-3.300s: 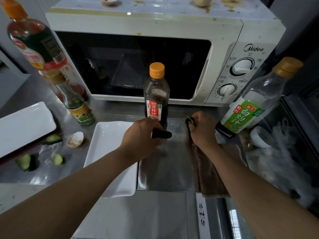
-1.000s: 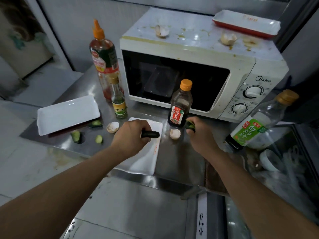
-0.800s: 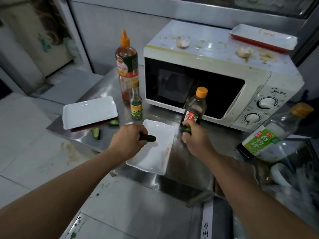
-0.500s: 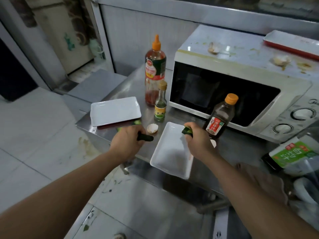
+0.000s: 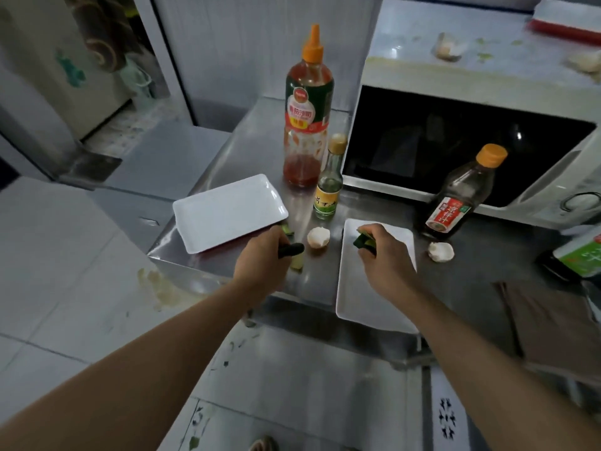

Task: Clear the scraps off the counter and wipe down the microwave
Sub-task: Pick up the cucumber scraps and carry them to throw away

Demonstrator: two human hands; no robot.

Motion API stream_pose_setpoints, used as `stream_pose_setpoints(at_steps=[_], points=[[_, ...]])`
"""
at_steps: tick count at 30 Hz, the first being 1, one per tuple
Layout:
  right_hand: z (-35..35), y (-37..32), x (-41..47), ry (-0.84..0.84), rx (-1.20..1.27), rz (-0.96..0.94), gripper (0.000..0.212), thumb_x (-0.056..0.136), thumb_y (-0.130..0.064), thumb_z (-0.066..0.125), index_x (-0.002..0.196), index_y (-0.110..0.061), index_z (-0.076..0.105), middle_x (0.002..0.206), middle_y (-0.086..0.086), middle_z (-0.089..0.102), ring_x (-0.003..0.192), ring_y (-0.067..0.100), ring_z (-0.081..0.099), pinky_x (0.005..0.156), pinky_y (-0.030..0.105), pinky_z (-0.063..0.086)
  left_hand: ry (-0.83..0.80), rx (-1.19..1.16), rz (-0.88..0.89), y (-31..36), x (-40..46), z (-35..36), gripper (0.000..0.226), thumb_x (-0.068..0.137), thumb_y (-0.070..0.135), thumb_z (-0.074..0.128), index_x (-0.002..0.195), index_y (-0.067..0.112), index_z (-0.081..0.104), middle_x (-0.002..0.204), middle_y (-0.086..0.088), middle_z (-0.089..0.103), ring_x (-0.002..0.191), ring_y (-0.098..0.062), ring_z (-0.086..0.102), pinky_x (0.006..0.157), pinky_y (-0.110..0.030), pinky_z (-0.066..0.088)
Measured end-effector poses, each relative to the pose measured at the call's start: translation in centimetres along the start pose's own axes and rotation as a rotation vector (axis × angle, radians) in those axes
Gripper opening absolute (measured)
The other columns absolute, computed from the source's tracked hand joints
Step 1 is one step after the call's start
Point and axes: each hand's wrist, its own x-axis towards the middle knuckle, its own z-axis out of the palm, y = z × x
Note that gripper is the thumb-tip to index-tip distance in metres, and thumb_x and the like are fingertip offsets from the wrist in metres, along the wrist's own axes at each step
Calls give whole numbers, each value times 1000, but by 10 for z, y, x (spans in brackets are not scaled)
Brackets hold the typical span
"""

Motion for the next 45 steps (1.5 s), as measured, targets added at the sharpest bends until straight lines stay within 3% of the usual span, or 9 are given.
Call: stream_pose_setpoints(at_steps=[12,19,25,32,37,42,45], points=[[14,10,7,14,23,8,35,92,-6,53,127,-14,50,121,7,58,108,21,53,81,17,33,-85,105,71,-9,19,34,17,83,18,65,96,18,53,100,-2,62,92,-24,59,75,-41,52],[17,20,14,-28,71,5,36,93,-6,53,128,-15,49,123,8,57,111,21,53,83,20,36,-120,212,132,-9,20,43,42,81,35,68,120,29,54,120,1,55,110,-22,53,81,-38,51],[19,19,20,-60,85,-3,36,93,-6,52,128,-16,48,124,7,56,112,21,52,84,20,35,-128,191,90,-5,19,44,32,81,29,68,108,21,54,112,-3,52,100,-25,55,81,-41,51],[19,6,21,-98,85,-22,38,93,-6,52,130,-15,47,130,7,54,117,21,50,88,17,32,-14,27,31,-3,12,22,28,81,9,64,105,10,49,111,-9,52,98,-28,54,79,-38,47],[24,-10,23,-95,86,-41,36,92,-5,53,127,-14,50,127,7,57,116,22,52,84,15,30,83,-8,-75,-16,11,5,20,84,4,52,95,12,38,88,-8,54,83,-34,53,64,-39,40],[31,-18,26,-93,84,-49,37,92,-4,54,127,-15,51,128,7,57,117,24,53,86,19,34,125,35,-120,-36,14,-1,15,88,9,50,103,8,51,107,-11,56,97,-30,54,82,-44,47],[36,-19,28,-90,88,-50,37,92,-5,54,126,-16,51,127,7,58,116,23,54,87,20,35,141,69,-92,-43,15,4,19,90,14,51,108,10,57,109,-8,56,103,-27,50,81,-41,47]])
